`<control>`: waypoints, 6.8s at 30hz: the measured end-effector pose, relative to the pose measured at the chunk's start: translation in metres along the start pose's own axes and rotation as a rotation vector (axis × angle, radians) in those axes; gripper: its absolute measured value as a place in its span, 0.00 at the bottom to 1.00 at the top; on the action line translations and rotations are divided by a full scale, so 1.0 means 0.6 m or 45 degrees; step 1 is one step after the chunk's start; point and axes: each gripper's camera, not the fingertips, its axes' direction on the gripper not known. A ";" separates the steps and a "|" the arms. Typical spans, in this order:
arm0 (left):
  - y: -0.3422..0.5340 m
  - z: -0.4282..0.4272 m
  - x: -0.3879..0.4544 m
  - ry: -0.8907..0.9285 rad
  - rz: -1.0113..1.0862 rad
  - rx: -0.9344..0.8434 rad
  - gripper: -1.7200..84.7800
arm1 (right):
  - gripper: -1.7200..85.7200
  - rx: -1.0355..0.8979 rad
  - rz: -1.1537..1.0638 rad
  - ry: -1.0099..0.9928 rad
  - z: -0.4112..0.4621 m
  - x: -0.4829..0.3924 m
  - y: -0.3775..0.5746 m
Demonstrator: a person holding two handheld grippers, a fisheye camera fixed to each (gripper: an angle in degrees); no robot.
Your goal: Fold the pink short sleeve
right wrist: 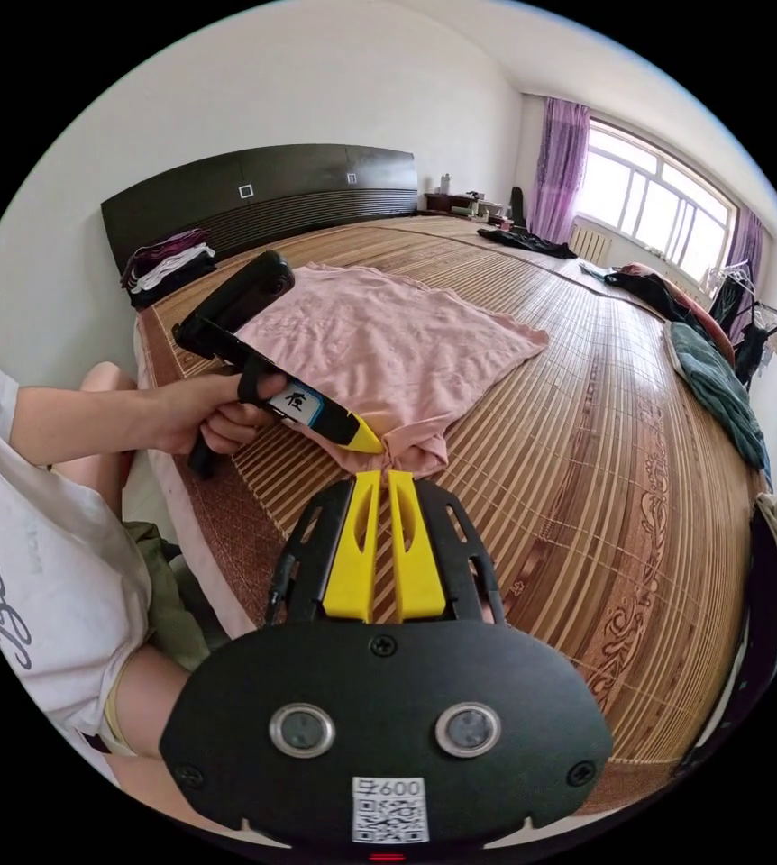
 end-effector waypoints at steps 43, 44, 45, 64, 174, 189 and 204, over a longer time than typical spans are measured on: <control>0.214 -0.019 -0.131 -0.120 0.090 -0.044 0.02 | 0.01 0.008 0.043 -0.172 -0.161 -0.055 -0.142; 0.217 -0.013 -0.133 -0.128 0.090 -0.047 0.02 | 0.01 -0.004 0.024 -0.150 -0.173 -0.059 -0.143; 0.218 -0.009 -0.134 -0.133 0.092 -0.048 0.02 | 0.01 -0.007 0.013 -0.142 -0.179 -0.062 -0.144; 0.229 0.112 -0.148 -0.158 0.091 -0.055 0.02 | 0.13 -0.069 0.186 -0.625 -0.295 0.086 -0.230; -0.728 0.272 1.306 -0.468 0.404 0.093 0.13 | 0.01 -0.067 0.656 0.057 -0.140 -0.148 -0.274; -0.665 0.319 1.365 -0.362 0.393 0.291 0.12 | 0.01 -0.037 0.648 0.082 -0.136 -0.016 -0.295; -0.549 0.355 1.223 -0.322 0.387 0.044 0.03 | 0.01 -0.024 0.661 0.074 -0.099 0.171 -0.298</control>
